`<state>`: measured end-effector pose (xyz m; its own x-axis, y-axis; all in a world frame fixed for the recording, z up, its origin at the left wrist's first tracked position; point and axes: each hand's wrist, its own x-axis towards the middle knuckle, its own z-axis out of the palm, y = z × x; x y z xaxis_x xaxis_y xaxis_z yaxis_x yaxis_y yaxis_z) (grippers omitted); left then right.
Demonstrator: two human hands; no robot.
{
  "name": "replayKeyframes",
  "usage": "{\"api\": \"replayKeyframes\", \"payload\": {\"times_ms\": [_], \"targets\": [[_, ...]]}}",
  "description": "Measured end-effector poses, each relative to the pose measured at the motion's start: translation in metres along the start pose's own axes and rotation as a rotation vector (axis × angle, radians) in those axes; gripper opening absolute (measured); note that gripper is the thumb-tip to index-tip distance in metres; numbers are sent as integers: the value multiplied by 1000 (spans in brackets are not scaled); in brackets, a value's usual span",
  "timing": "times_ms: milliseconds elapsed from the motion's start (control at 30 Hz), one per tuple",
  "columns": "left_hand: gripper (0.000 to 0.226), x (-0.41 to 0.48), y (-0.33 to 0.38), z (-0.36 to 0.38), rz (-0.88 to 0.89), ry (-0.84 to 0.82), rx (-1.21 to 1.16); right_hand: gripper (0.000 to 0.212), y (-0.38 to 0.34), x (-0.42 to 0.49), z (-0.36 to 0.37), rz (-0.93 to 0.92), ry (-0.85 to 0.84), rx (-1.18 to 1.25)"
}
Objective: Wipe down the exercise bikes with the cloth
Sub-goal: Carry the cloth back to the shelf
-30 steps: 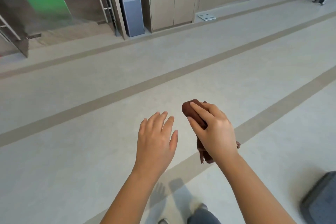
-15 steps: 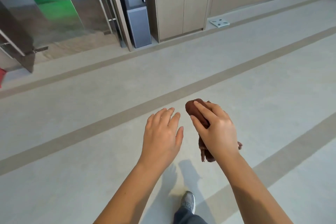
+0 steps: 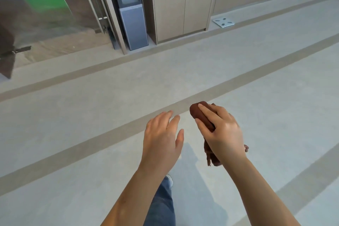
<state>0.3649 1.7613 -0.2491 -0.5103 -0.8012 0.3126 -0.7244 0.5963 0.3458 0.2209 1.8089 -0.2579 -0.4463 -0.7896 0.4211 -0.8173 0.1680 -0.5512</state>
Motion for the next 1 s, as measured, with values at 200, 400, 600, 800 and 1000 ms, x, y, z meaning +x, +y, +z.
{"api": "replayKeyframes", "payload": {"times_ms": [200, 400, 600, 800, 1000], "targets": [[31, 133, -63, 22, -5, 16, -36, 34, 2, 135, 64, -38, -3, -49], [31, 261, -133, 26, -9, 112, -21, 35, -17, 268, 135, -123, -17, -32], [32, 354, -172, 39, -54, 50, -12, 35, -6, 355, 189, -74, 0, -10], [33, 455, -208, 70, -41, 25, 14, 35, 12, 463, 246, -75, -14, 15], [33, 610, -226, 107, 12, 74, 58, 35, 41, 604, 293, -126, 41, 72]]}}
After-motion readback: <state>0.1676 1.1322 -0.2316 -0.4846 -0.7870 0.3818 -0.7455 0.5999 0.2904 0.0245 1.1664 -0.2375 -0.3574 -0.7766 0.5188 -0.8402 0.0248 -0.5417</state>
